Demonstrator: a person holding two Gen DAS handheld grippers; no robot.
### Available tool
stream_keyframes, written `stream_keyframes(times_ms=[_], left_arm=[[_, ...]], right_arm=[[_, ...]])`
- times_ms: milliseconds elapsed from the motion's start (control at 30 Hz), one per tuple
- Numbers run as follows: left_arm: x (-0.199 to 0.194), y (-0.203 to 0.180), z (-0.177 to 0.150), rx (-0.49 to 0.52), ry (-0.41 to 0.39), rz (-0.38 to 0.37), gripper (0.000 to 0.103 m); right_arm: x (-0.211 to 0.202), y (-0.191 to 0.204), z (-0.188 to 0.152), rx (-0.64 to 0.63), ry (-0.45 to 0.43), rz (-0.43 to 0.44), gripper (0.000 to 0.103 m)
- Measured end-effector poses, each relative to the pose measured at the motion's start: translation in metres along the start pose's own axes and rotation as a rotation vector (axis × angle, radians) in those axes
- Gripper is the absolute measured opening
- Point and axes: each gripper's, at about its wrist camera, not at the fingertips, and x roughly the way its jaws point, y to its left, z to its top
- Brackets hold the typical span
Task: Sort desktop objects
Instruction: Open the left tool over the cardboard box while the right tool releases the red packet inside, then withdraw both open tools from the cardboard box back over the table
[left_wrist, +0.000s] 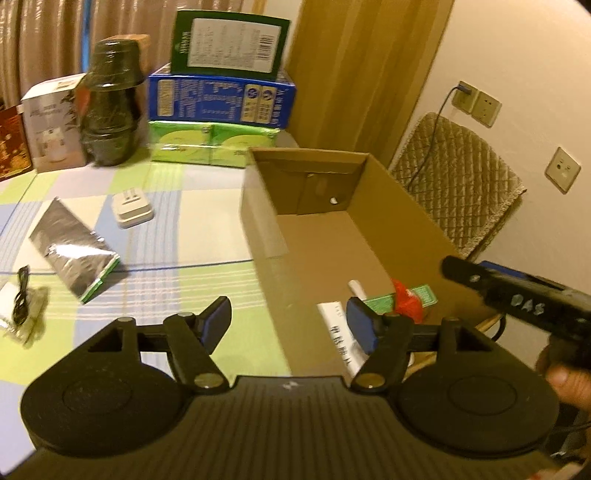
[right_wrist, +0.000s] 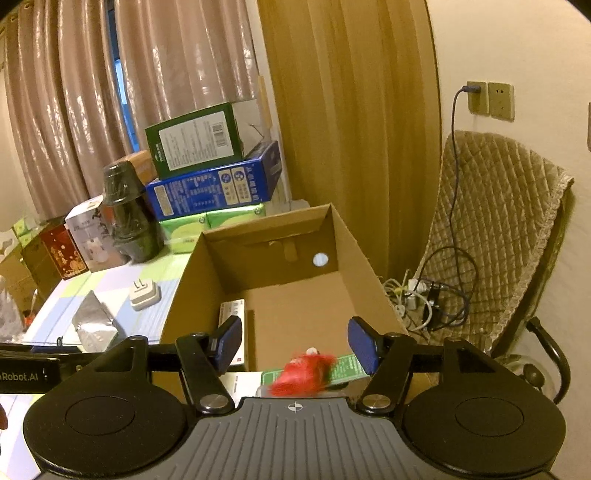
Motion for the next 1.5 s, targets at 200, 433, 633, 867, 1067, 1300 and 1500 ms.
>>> stream_keyframes(times_ms=[200, 433, 633, 867, 1067, 1300, 1500], left_arm=[[-0.014, 0.017, -0.013, -0.029, -0.004, 0.028, 0.069], [-0.034, 0.031, -0.029, -0.034, -0.016, 0.045, 0.080], [-0.052, 0.050, -0.045, -0.036, -0.027, 0.078, 0.086], [-0.074, 0.091, -0.066, -0.060, -0.036, 0.129, 0.095], [-0.092, 0.126, -0.080, -0.059, -0.041, 0.186, 0.098], [-0.109, 0.164, -0.084, -0.052, -0.047, 0.231, 0.098], [-0.112, 0.197, -0.081, 0.010, -0.049, 0.296, 0.098]], right_arm=[[-0.020, 0.009, -0.013, 0.021, 0.004, -0.001, 0.064], [-0.043, 0.044, -0.030, -0.022, -0.011, 0.034, 0.069], [-0.050, 0.077, -0.043, -0.055, -0.003, 0.096, 0.075], [-0.047, 0.112, -0.065, -0.096, 0.050, 0.161, 0.077], [-0.043, 0.138, -0.077, -0.136, 0.079, 0.202, 0.078], [-0.034, 0.162, -0.083, -0.173, 0.093, 0.234, 0.078], [-0.019, 0.185, -0.080, -0.201, 0.101, 0.260, 0.078]])
